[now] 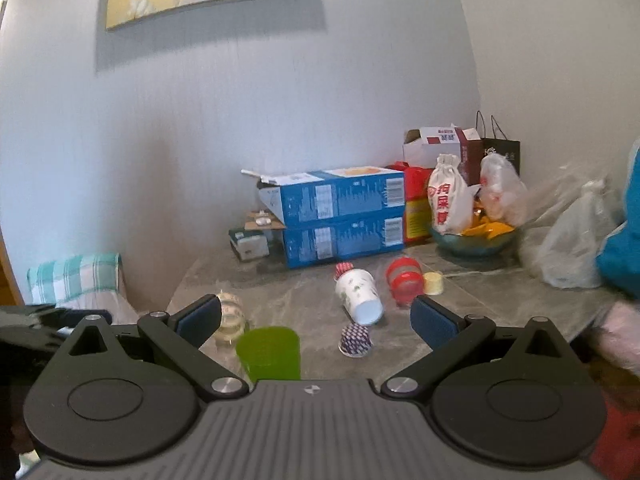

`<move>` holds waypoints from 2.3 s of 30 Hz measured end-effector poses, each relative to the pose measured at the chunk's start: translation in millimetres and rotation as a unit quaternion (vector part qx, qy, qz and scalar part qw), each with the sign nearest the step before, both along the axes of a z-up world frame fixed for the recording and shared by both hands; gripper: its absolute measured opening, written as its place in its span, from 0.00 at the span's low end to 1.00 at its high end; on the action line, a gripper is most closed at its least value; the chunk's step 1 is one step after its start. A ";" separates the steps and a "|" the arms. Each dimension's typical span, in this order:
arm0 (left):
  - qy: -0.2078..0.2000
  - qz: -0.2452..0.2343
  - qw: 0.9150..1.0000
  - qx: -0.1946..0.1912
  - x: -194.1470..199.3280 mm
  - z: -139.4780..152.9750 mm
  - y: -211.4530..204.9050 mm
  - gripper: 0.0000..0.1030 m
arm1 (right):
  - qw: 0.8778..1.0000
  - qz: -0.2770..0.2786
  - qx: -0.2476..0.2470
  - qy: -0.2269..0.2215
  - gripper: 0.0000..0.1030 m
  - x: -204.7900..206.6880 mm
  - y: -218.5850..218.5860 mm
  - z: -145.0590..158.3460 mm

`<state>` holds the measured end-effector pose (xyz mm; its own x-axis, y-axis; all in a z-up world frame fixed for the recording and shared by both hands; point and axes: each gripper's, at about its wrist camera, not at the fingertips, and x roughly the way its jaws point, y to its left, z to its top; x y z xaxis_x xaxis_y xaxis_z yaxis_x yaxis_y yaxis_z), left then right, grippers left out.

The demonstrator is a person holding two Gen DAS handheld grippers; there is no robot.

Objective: Flip cup upright

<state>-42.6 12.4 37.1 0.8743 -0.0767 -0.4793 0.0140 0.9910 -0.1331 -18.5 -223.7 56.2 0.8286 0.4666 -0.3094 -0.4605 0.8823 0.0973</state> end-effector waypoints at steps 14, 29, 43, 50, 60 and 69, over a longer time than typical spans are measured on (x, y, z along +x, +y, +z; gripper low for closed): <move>0.053 0.016 0.998 -0.011 36.1 -29.9 6.5 0.99 | 0.995 0.012 -0.015 0.100 0.99 59.9 4.7 -56.3; 0.059 0.011 0.998 0.004 31.9 -25.3 1.3 0.99 | 0.995 0.011 -0.041 0.087 0.99 39.0 9.6 -49.9; 0.057 0.013 0.998 0.005 29.6 -26.2 -0.4 0.99 | 0.996 0.007 -0.040 0.085 0.99 39.1 6.6 -49.0; 0.053 0.013 0.998 0.008 28.7 -24.1 -2.6 0.99 | 0.996 0.007 -0.036 0.081 0.99 37.5 5.1 -49.4; 0.049 0.010 0.999 0.007 28.7 -21.5 -5.2 0.99 | 0.996 0.006 -0.030 0.079 0.99 35.5 3.0 -49.1; 0.050 0.010 0.999 0.008 29.6 -22.0 -7.0 0.99 | 0.996 0.005 -0.025 0.089 0.99 37.3 1.2 -51.7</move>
<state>-13.0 5.4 15.1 0.8228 -0.0507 -0.5661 -0.0192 0.9930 -0.1169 18.8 -222.5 4.5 0.7539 0.4552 -0.4737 -0.4490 0.8834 0.1342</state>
